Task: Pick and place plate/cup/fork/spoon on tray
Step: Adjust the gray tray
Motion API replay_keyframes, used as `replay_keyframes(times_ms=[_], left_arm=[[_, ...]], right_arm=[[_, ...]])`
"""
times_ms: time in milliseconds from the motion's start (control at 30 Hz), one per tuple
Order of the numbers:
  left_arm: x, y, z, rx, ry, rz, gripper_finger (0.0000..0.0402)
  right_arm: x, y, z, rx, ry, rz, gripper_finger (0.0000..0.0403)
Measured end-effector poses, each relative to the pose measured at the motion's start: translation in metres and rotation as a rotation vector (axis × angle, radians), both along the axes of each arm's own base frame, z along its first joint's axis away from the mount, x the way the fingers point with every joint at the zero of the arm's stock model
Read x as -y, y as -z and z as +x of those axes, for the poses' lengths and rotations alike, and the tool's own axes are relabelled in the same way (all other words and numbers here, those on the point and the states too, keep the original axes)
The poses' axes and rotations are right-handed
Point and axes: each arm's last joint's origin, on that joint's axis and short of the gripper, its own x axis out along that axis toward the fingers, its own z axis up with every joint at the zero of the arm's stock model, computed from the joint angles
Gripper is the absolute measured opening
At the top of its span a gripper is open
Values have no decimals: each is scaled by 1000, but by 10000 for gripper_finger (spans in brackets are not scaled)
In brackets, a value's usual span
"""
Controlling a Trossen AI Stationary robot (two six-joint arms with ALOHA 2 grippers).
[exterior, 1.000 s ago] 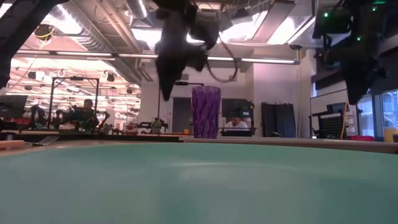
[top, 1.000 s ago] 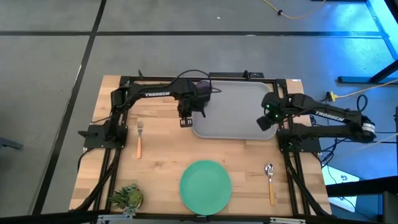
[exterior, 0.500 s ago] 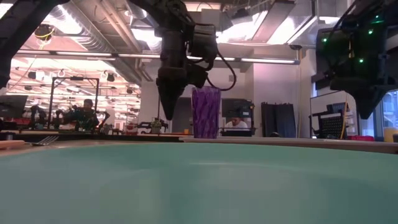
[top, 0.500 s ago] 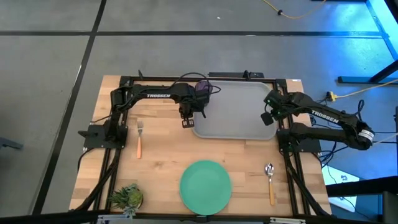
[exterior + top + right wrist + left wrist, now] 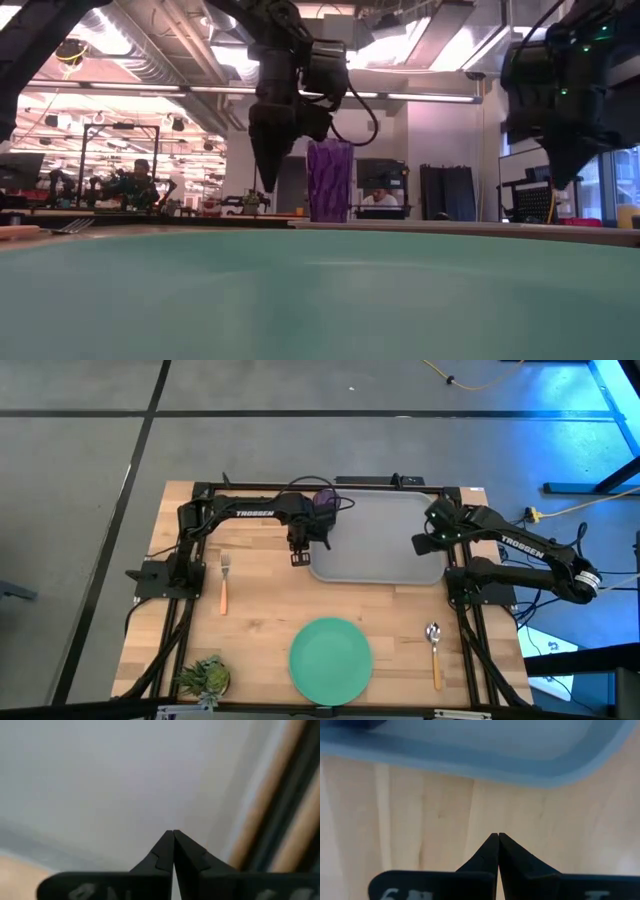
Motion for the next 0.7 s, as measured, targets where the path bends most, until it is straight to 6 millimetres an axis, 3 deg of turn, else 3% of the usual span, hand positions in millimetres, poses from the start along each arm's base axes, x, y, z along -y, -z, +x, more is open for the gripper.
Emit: replay_keyframes(times_ms=[267, 700], left_arm=[[1, -4, 0, 31, 14, -15, 0], [6, -78, -29, 200, -53, 168, 1]], right_arm=[[6, 5, 13, 63, -13, 36, 13], [22, 22, 37, 65, -81, 18, 13]])
